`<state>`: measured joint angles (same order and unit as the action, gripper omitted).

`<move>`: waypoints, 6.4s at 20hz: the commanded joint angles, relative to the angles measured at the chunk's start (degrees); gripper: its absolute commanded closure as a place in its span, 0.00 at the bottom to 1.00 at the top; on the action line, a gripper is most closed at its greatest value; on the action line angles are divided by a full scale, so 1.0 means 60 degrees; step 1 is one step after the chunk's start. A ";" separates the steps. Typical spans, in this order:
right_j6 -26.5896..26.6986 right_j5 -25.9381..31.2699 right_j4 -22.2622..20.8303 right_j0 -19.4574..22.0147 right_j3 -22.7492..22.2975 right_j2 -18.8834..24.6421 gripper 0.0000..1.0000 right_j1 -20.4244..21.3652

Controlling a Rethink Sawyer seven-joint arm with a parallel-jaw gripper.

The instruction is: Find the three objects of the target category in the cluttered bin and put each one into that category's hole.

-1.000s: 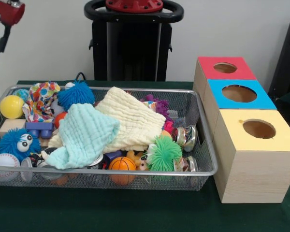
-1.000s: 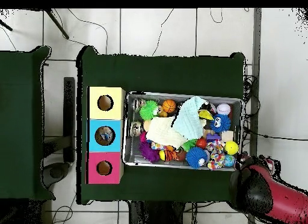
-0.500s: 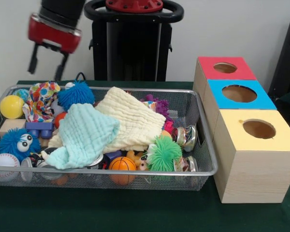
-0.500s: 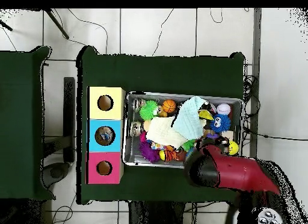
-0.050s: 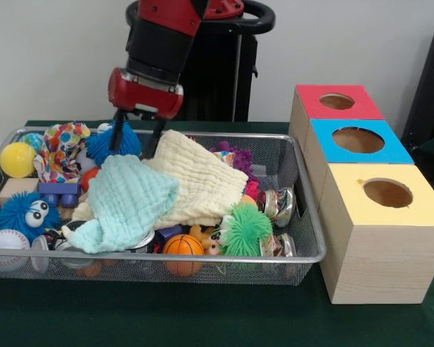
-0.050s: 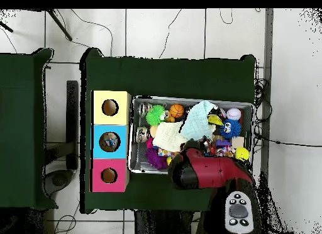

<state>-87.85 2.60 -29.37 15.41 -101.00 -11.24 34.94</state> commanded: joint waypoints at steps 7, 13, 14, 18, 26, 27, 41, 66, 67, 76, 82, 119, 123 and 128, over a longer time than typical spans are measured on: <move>-0.0789 -0.0293 -0.0459 0.2082 -0.0177 0.0501 0.00 -0.1059; -0.0398 0.0317 -0.0570 0.2665 -0.0351 0.0872 0.00 -0.0749; -0.0378 0.0308 -0.0604 0.2735 -0.0289 0.0926 0.00 -0.0841; -0.0579 0.0185 -0.0547 0.2562 -0.0029 0.0606 0.00 -0.1139; -0.1180 -0.0678 -0.0255 0.2217 0.0399 0.0284 0.00 -0.2070; -0.1281 -0.0737 -0.0134 0.2104 0.0518 0.0222 0.00 -0.2186; -0.1598 -0.1130 0.0450 0.1484 0.0958 -0.0522 1.00 -0.2695; -0.0758 0.4568 0.1728 0.1212 -0.0832 0.1260 1.00 0.2873; -0.0880 0.4600 0.1834 0.1140 -0.0794 0.1322 1.00 0.2764; -0.2889 0.3880 0.2592 -0.0657 0.0391 0.0401 1.00 0.1294; -0.3284 0.3668 0.3239 -0.1413 0.1059 -0.0220 1.00 0.0536; 0.0481 0.1957 0.0708 0.2774 -0.0401 0.1156 0.00 0.1452; -0.0310 0.1326 0.0111 0.2842 -0.0038 0.1144 0.00 0.0796; -0.1455 0.0596 -0.0069 0.2243 0.0494 0.0662 0.00 -0.0172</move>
<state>-92.51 11.65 -25.65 32.07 -98.10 -12.20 41.48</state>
